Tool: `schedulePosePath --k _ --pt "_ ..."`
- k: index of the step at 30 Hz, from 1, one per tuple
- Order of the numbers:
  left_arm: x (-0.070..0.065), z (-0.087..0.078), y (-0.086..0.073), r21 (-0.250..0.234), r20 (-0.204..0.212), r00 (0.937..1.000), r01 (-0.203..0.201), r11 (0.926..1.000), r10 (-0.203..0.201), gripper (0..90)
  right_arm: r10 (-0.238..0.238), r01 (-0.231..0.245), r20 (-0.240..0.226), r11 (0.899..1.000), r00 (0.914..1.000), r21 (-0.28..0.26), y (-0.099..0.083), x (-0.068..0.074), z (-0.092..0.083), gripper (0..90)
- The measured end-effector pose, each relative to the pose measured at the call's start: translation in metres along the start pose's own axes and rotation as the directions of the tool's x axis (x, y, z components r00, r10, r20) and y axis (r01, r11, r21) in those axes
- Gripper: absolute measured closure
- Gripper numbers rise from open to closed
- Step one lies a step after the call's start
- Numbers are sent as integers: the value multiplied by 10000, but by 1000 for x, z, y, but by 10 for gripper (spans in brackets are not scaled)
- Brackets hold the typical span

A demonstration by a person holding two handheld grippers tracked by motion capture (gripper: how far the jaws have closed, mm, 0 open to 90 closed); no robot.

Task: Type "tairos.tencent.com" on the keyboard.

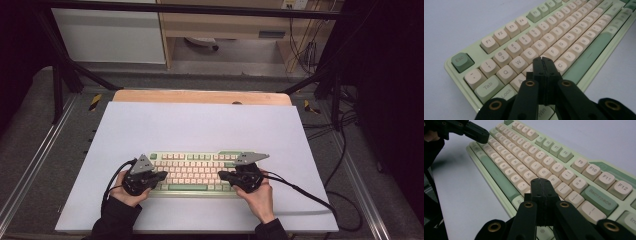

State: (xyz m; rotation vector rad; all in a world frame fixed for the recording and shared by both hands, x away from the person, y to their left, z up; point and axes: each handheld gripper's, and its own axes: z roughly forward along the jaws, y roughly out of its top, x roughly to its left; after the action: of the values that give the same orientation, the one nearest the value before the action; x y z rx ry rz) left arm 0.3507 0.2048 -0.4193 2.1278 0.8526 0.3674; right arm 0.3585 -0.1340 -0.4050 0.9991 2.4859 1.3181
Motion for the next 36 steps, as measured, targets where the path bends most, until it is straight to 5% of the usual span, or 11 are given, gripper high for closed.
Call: schedulePosePath --k 19,36 --pt "7 -6 -8 -28 -15 9998 206 9998 -206 897 -48 37 347 9995 9994 329 23 5 39 900" --pt "8 -6 -10 -14 -16 9998 222 9998 -222 897 34 -65 542 9983 9985 586 19 -1 58 900"
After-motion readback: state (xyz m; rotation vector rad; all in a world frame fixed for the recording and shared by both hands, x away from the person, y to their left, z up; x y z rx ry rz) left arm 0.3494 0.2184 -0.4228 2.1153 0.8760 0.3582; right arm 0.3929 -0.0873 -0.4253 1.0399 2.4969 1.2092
